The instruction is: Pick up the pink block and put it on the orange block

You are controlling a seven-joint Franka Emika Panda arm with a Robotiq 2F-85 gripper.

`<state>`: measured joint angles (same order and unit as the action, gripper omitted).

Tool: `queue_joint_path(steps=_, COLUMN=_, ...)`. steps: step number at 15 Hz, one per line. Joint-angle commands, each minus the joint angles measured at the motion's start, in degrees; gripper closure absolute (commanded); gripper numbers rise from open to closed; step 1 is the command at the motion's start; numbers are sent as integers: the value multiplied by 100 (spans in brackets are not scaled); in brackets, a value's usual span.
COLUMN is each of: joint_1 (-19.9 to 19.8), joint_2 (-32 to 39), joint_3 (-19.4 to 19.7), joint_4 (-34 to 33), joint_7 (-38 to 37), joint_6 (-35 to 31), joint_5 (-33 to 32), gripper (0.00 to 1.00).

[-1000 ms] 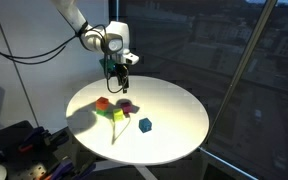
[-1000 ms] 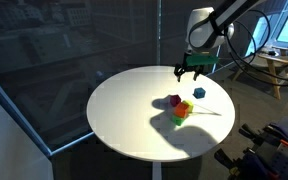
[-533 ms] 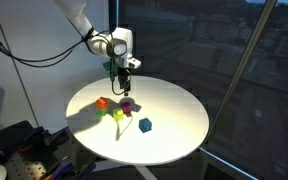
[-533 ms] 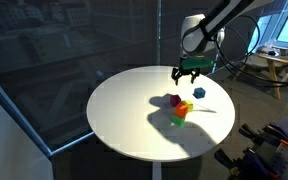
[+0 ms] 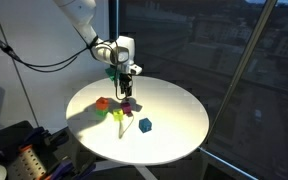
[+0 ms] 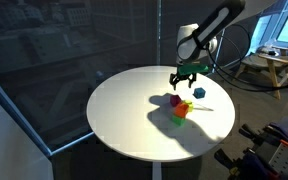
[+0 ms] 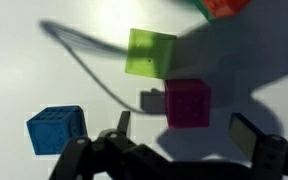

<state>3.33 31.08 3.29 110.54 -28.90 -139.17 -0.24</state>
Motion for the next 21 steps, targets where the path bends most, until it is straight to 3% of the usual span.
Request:
queue_joint_path(steps=1, joint_1=8, joint_2=342, joint_3=36, joint_4=-372, joint_7=218, joint_6=70, joint_5=169, gripper=0)
queue_joint_path(steps=9, joint_1=59, joint_2=919, joint_3=26, joint_4=-1009, joint_7=241, joint_6=189, joint_5=332, gripper=0)
queue_joint_path(steps=21, joint_1=150, joint_2=1484, joint_3=64, joint_4=-1456, joint_7=236, joint_6=167, joint_5=318, gripper=0)
